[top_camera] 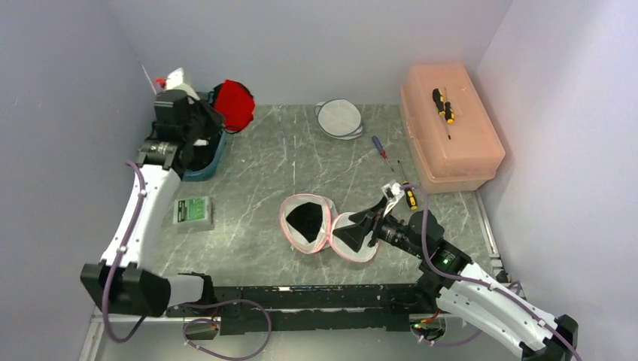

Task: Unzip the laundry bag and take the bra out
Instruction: Place the bra in the bin.

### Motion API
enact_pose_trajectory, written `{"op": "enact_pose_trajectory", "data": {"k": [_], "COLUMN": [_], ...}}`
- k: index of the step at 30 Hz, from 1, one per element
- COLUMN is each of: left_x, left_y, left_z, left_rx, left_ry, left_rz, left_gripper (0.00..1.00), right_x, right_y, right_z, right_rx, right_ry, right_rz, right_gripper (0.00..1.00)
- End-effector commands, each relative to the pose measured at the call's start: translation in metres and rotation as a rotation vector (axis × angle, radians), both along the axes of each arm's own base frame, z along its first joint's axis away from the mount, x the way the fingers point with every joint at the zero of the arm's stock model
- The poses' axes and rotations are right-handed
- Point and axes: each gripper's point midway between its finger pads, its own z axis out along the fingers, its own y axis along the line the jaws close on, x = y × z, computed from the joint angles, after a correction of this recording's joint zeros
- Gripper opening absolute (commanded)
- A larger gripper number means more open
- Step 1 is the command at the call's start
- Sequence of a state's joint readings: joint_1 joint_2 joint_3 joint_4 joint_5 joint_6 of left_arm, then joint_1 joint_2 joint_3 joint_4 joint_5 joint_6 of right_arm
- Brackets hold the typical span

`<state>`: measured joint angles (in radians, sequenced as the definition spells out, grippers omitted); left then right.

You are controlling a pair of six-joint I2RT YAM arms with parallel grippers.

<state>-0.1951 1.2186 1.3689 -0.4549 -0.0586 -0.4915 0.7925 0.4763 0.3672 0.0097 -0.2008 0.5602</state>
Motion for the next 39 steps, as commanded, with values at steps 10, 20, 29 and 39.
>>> {"op": "enact_pose_trajectory", "data": {"k": [10,20,29,39], "left_x": [0.069,0.098,0.112,0.100], "left_y": [0.188,0.240,0.251,0.254], "left_z": [-0.044,-0.095,-0.130,-0.199], "left_rx": [-0.472,-0.560,-0.555,-0.581], "left_ry": [0.000,0.014,0.068,0.268], "left_rz": [0.382,0.380,0.386,0.473], "left_gripper": [0.03,0.03,0.03,0.08], "right_x": [-0.005,0.016,0.018,0.020], "right_y": [0.001,-0.015,-0.026,-0.022], "right_z": [-0.025,-0.042,-0.032,-0.027], "right_rx": [-0.067,-0.152,-0.087,-0.123], "right_ry": [0.026,0.091,0.048,0.032], "right_rz": [0.036,-0.123,-0.181,-0.161], "right_gripper": [0.97,0.94,0.94,0.95]}}
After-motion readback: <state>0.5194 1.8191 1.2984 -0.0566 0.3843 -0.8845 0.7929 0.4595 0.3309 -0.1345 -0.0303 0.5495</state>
